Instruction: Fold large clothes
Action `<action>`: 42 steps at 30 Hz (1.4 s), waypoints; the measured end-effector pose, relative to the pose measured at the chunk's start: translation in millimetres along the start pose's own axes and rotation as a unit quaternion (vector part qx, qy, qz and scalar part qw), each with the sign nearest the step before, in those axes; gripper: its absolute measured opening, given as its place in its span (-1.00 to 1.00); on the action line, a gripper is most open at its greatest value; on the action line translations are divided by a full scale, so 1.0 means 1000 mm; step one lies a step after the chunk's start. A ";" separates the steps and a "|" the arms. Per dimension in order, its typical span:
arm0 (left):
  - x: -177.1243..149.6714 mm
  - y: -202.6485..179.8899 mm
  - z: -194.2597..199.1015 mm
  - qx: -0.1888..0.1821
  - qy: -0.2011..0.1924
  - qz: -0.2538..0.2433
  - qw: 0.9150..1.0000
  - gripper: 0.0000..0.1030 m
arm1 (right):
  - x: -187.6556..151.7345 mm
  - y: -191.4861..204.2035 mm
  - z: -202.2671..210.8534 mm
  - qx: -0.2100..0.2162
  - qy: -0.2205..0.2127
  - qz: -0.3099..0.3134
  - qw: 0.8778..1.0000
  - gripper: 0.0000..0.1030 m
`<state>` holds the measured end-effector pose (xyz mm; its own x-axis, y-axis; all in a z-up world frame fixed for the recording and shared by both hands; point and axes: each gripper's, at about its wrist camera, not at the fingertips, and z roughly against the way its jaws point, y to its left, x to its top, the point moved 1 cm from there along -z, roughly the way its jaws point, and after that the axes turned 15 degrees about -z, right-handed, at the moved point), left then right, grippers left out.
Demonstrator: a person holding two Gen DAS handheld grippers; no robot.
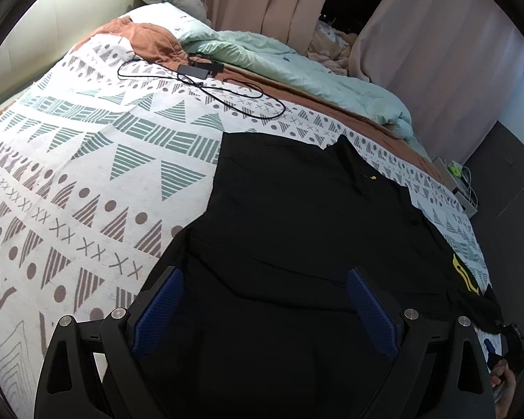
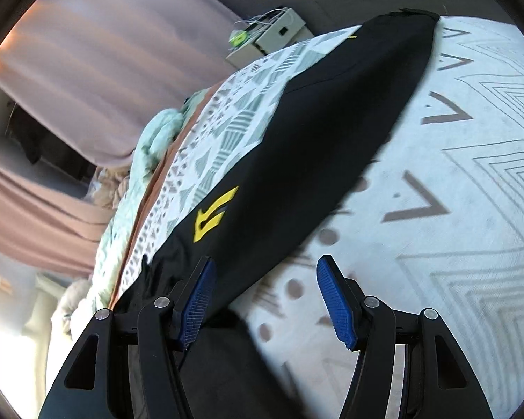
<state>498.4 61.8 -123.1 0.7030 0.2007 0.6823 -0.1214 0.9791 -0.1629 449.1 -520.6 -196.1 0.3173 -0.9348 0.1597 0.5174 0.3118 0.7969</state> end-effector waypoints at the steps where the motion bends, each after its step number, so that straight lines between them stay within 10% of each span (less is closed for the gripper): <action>1: 0.000 -0.002 -0.003 0.001 0.002 -0.002 1.000 0.84 | 0.004 -0.003 -0.003 0.000 0.001 -0.005 1.000 0.19; 14: 0.000 -0.021 -0.029 0.000 0.015 -0.013 1.000 0.84 | 0.037 -0.019 -0.030 0.005 -0.020 -0.027 0.999 0.06; 18: 0.002 -0.023 -0.029 -0.004 0.014 -0.016 1.000 0.84 | 0.040 -0.027 -0.038 0.005 -0.018 -0.032 0.999 -0.88; 29: 0.000 -0.017 -0.012 -0.027 0.003 -0.002 1.000 0.84 | 0.016 0.042 0.018 0.080 -0.074 0.037 0.993 -0.93; 42: 0.002 0.013 0.011 -0.043 -0.019 0.037 0.998 0.84 | -0.066 0.130 0.014 0.154 0.003 0.145 0.978 -0.93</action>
<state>489.9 75.5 -116.0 0.6664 0.2746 0.6932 -0.1105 0.9558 -0.2724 484.1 -420.9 -94.8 0.4201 -0.8139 0.4013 0.1428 0.4960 0.8565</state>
